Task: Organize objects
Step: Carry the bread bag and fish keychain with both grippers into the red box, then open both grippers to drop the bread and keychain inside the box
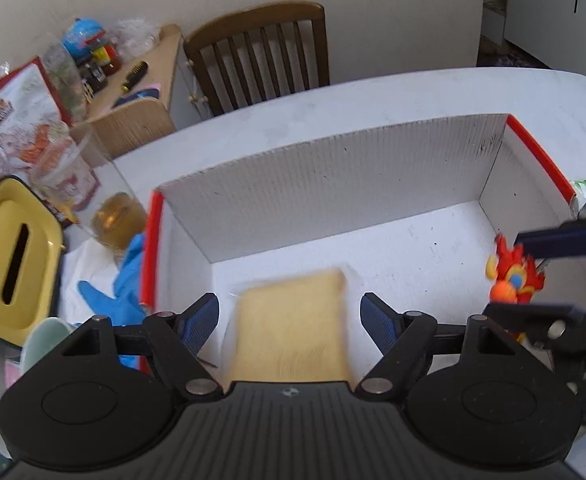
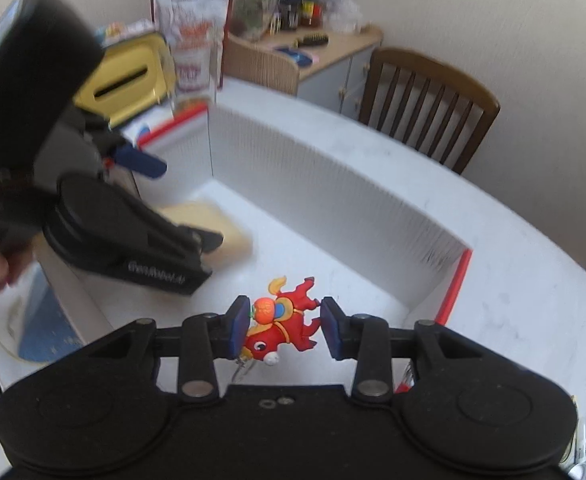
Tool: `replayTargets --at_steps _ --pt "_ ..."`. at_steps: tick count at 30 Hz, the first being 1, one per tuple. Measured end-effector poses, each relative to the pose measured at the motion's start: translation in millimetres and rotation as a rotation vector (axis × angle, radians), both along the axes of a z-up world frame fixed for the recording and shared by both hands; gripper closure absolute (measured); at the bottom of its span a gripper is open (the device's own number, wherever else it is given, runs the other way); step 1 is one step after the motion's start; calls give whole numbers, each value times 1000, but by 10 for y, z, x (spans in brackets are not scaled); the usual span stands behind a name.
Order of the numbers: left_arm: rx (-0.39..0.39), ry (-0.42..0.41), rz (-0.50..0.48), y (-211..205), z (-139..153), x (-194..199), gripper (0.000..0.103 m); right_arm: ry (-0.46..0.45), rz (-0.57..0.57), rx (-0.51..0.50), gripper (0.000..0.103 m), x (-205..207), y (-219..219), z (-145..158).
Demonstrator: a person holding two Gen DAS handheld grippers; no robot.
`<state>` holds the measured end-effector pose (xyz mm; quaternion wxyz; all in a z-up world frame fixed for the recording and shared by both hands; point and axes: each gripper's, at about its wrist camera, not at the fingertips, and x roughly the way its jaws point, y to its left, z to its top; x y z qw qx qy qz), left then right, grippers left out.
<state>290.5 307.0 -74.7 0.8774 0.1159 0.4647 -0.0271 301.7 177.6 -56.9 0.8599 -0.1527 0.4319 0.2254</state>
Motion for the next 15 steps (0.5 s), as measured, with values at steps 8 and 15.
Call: replayTargets --at_steps 8,15 --pt "-17 55 -8 30 -130 112 25 79 3 -73 65 41 71 -268" --pt "-30 62 -11 46 -140 91 26 96 19 -104 64 54 108 -373"
